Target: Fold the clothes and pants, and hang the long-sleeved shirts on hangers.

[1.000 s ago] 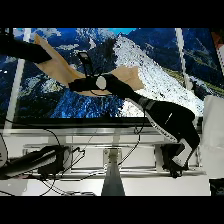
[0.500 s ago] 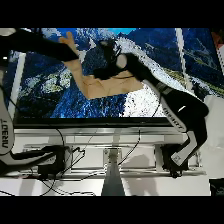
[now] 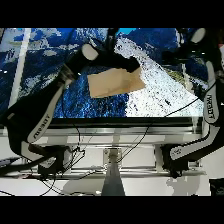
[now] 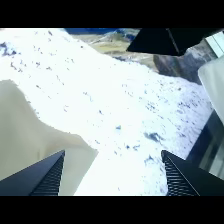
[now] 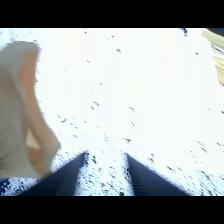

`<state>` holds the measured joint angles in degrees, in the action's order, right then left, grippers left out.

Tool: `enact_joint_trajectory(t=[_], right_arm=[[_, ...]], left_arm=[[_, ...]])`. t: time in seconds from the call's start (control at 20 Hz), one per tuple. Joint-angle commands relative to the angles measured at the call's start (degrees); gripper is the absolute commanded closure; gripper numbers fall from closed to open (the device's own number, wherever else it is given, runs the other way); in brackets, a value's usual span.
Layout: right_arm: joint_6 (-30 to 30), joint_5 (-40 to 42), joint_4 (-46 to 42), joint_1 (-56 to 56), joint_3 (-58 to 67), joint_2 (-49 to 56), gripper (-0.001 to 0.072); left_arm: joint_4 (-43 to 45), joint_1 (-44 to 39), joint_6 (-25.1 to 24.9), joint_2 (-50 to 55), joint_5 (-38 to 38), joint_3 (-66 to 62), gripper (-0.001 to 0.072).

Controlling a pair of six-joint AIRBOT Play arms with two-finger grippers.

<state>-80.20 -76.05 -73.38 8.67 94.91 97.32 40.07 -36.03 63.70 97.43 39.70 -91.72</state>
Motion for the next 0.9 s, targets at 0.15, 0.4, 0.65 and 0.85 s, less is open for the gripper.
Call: enact_joint_trajectory(t=[0.15,0.4,0.65,0.85], right_arm=[[5.6,-0.7,18.4,8.9,-9.8,3.0,0.0140],[9.2,4.1,29.4,-0.6,-14.5,8.8,0.0141],[7.5,14.3,29.7,-12.1,-14.4,10.7,0.0151],[7.9,16.5,30.9,-17.3,-14.2,11.1,0.0372]], left_arm=[[10.4,-0.3,-1.5,0.5,0.9,-0.1,0.0008],[28.3,10.6,3.2,-1.4,19.9,-0.1,0.0181],[49.0,22.4,9.8,-6.0,38.3,-0.1,0.0181],[49.9,30.5,11.6,-9.0,41.1,-0.1,0.0206]])
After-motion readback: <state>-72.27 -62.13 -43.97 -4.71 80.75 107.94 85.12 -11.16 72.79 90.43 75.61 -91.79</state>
